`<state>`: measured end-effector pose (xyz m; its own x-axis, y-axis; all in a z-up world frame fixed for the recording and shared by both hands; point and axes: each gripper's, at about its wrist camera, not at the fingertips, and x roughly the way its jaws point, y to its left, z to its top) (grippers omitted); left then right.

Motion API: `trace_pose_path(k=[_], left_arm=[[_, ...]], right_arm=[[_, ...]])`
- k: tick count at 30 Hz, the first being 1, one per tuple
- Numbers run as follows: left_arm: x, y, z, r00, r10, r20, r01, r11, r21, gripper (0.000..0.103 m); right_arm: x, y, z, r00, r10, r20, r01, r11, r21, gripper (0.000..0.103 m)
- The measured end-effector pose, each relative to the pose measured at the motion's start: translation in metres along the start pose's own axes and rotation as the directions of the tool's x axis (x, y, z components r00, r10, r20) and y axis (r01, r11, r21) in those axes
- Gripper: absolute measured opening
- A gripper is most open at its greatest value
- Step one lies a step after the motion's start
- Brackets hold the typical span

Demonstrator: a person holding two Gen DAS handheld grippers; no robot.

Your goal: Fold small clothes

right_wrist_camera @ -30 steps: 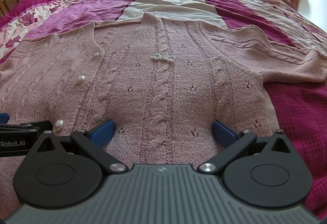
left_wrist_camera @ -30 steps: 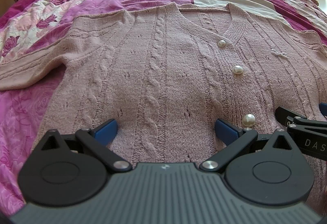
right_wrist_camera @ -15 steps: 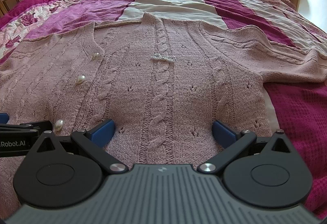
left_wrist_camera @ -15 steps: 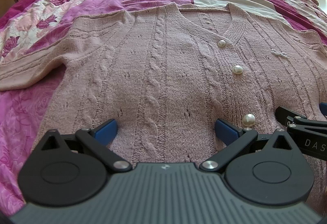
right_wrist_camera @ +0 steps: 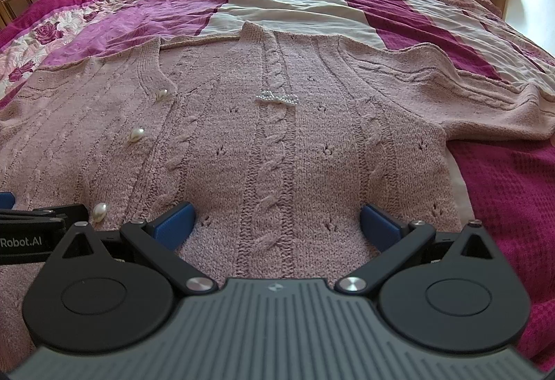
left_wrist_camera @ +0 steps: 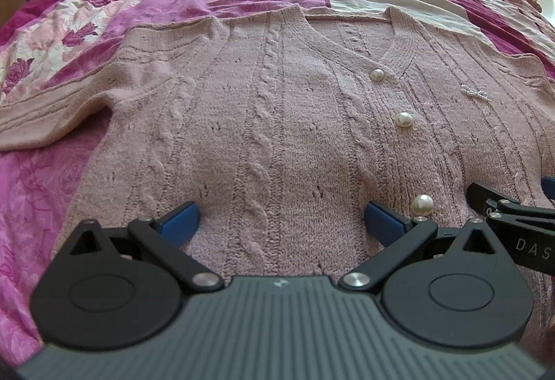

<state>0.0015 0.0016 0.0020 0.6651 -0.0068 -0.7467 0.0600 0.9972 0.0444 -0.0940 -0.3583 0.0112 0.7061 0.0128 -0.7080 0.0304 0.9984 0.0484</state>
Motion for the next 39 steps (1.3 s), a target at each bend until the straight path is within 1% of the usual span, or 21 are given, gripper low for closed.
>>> trace_pose_path(k=[6, 9, 15, 21, 26, 34, 39], left_arm=[[-0.001, 0.0, -0.002, 1.0, 0.0, 0.008, 0.0, 1.0, -0.009, 0.103], [-0.001, 0.0, -0.001, 1.0, -0.003, -0.002, 0.003, 1.0, -0.008, 0.103], [-0.001, 0.0, 0.003, 1.0, -0.004, -0.02, 0.004, 1.0, -0.007, 0.103], [-0.002, 0.003, 0.003, 0.999, -0.026, -0.027, 0.026, 1.0, 0.005, 0.103], [-0.002, 0.002, 0.004, 0.999, -0.03, -0.037, 0.031, 0.999, 0.024, 0.103], [-0.005, 0.007, 0.008, 0.998, -0.053, -0.047, 0.054, 0.999, 0.011, 0.103], [-0.011, 0.01, 0.013, 0.997, -0.066, -0.044, 0.065, 0.998, -0.019, 0.103]], right_arm=[[-0.001, 0.002, -0.003, 1.0, 0.0, 0.002, 0.0, 1.0, 0.004, 0.103], [-0.002, -0.005, 0.001, 1.0, -0.001, 0.004, 0.001, 1.0, 0.013, 0.103], [-0.002, -0.002, 0.0, 1.0, -0.002, 0.006, 0.002, 1.0, 0.026, 0.103], [0.0, 0.0, 0.004, 1.0, -0.011, -0.02, 0.011, 1.0, 0.014, 0.103], [0.004, 0.001, 0.01, 0.998, -0.011, -0.056, 0.011, 1.0, -0.001, 0.103], [0.006, -0.003, 0.015, 0.995, 0.02, -0.096, -0.021, 1.0, -0.006, 0.103], [0.002, -0.013, 0.019, 0.993, 0.072, -0.097, -0.07, 0.997, 0.031, 0.103]])
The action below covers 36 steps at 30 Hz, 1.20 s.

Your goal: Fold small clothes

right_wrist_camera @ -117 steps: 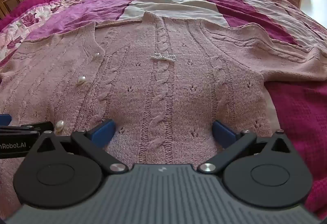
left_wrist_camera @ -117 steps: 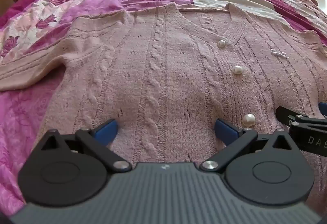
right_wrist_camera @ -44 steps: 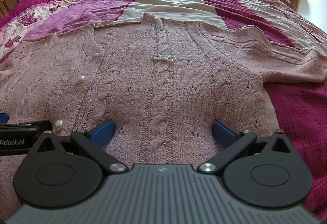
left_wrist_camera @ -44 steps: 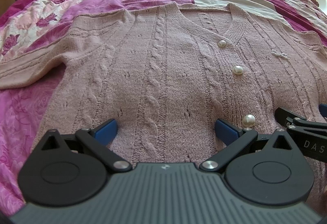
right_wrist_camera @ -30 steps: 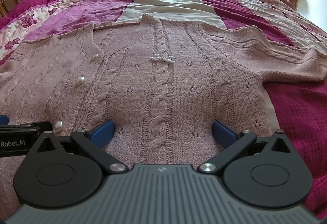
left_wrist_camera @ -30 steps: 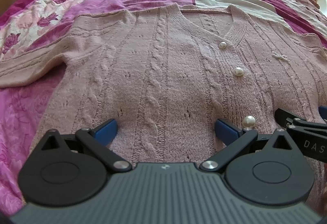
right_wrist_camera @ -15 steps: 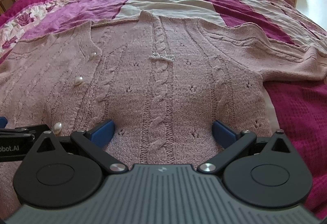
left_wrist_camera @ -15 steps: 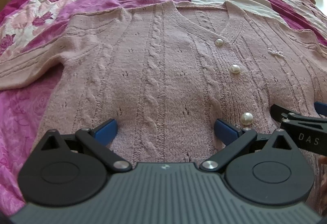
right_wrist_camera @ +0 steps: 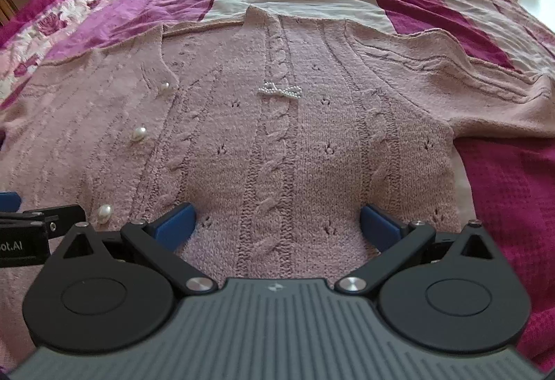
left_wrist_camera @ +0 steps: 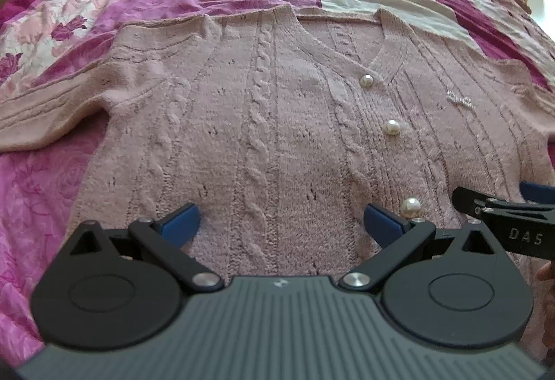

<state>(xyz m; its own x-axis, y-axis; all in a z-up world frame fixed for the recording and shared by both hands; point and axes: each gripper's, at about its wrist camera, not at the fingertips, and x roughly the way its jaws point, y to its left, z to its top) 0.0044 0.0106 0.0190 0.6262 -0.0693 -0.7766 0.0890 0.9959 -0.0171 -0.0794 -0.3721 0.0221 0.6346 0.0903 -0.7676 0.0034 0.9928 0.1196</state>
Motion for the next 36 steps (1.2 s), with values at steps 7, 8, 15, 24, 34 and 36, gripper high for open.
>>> trace_pose_path(k=[7, 8, 15, 24, 34, 36], left_arm=[[-0.009, 0.006, 0.01, 0.999, 0.031, 0.022, -0.03, 0.999, -0.029, 0.103], [-0.009, 0.007, 0.011, 0.999, 0.039, 0.025, -0.038, 0.999, -0.033, 0.103], [-0.009, 0.006, 0.014, 0.998, 0.061, 0.013, -0.061, 0.997, -0.042, 0.103], [-0.004, 0.008, 0.016, 0.996, 0.089, -0.013, -0.089, 0.994, -0.065, 0.103], [0.001, 0.012, 0.015, 0.992, 0.118, -0.034, -0.12, 0.989, -0.081, 0.103], [0.001, 0.012, 0.016, 0.992, 0.123, -0.037, -0.126, 0.988, -0.086, 0.103]], right_arm=[[-0.017, -0.036, 0.008, 0.986, 0.165, 0.027, -0.167, 0.976, 0.141, 0.103], [-0.019, -0.042, 0.01, 0.983, 0.179, 0.033, -0.182, 0.97, 0.161, 0.103], [-0.03, -0.093, 0.017, 0.965, 0.237, 0.11, -0.258, 0.93, 0.262, 0.103], [-0.036, -0.182, 0.021, 0.962, 0.161, 0.222, -0.246, 0.865, 0.437, 0.103], [-0.02, -0.269, 0.022, 0.954, 0.006, 0.298, -0.182, 0.802, 0.569, 0.103], [-0.015, -0.285, 0.023, 0.949, -0.042, 0.312, -0.16, 0.79, 0.592, 0.103]])
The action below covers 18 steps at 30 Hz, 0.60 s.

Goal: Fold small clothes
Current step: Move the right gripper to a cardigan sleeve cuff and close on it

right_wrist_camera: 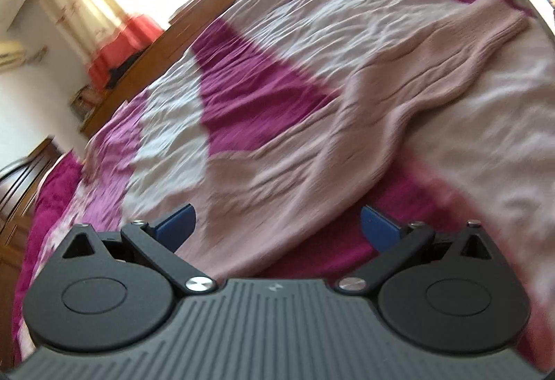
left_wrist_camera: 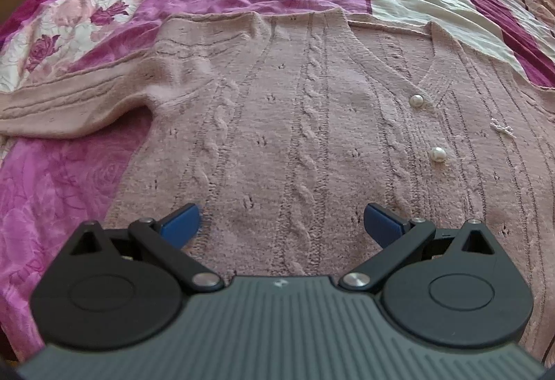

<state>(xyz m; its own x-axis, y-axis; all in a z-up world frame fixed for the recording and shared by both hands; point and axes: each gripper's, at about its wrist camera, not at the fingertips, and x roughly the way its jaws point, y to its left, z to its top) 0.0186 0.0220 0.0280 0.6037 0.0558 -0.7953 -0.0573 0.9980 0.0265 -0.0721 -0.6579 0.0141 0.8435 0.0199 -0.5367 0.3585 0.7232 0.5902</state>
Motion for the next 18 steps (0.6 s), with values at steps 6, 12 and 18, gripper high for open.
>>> trace_pose_path(k=[6, 12, 18], left_arm=[[0.0, 0.0, 0.002, 1.0, 0.014, -0.006, -0.014, 1.0, -0.011, 0.103], [0.0, -0.004, 0.004, 1.0, 0.022, -0.011, -0.023, 1.0, -0.006, 0.103], [-0.003, -0.01, 0.006, 1.0, 0.023, -0.004, -0.023, 1.0, 0.018, 0.103]], right_arm=[[0.017, -0.037, 0.023, 0.996, -0.024, 0.085, 0.015, 0.995, 0.101, 0.103], [0.037, -0.054, 0.042, 0.99, -0.02, 0.138, 0.0, 0.989, 0.145, 0.103], [0.054, -0.065, 0.058, 0.985, -0.018, 0.174, -0.013, 0.985, 0.174, 0.103]])
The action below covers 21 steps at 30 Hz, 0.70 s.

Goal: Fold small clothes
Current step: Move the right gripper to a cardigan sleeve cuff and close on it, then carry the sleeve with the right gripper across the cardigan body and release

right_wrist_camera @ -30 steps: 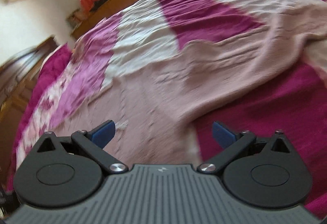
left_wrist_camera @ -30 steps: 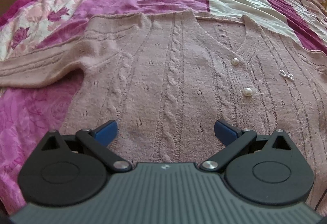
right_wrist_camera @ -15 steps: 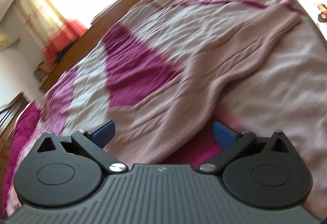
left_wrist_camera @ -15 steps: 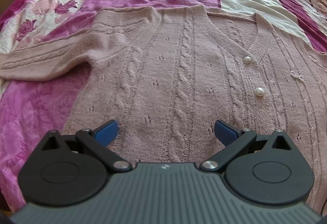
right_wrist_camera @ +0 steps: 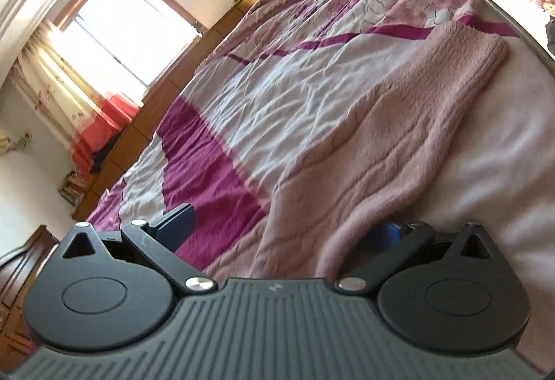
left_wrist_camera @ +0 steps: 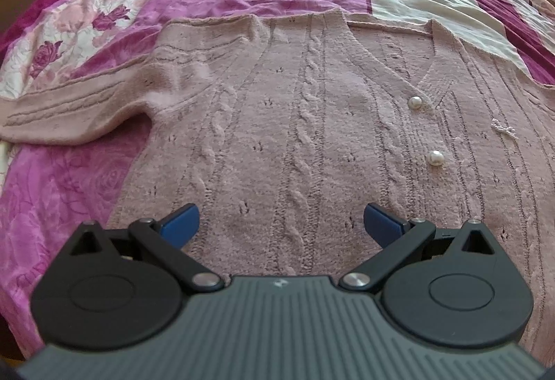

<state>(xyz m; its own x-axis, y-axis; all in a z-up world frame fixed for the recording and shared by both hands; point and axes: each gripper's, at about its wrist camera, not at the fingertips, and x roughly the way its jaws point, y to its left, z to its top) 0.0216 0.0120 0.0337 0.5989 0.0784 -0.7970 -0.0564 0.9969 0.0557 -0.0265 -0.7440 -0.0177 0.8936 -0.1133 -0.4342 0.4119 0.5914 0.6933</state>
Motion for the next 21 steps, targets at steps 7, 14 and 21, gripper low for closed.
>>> trace_pose_path(k=[7, 14, 21], left_arm=[[-0.008, -0.007, 0.006, 0.999, -0.01, 0.034, 0.009, 0.999, 0.035, 0.103], [-0.008, -0.007, 0.003, 0.999, -0.013, 0.038, 0.011, 0.998, 0.056, 0.103], [-0.016, -0.003, 0.006, 0.997, -0.027, 0.072, 0.022, 0.998, 0.063, 0.103]], right_arm=[[0.012, -0.002, 0.017, 0.998, -0.064, 0.028, 0.063, 0.998, 0.02, 0.064], [-0.016, 0.003, 0.025, 0.993, -0.086, 0.08, 0.089, 0.996, -0.03, 0.008], [-0.066, 0.049, 0.03, 0.991, 0.04, 0.128, -0.026, 0.994, -0.107, 0.008]])
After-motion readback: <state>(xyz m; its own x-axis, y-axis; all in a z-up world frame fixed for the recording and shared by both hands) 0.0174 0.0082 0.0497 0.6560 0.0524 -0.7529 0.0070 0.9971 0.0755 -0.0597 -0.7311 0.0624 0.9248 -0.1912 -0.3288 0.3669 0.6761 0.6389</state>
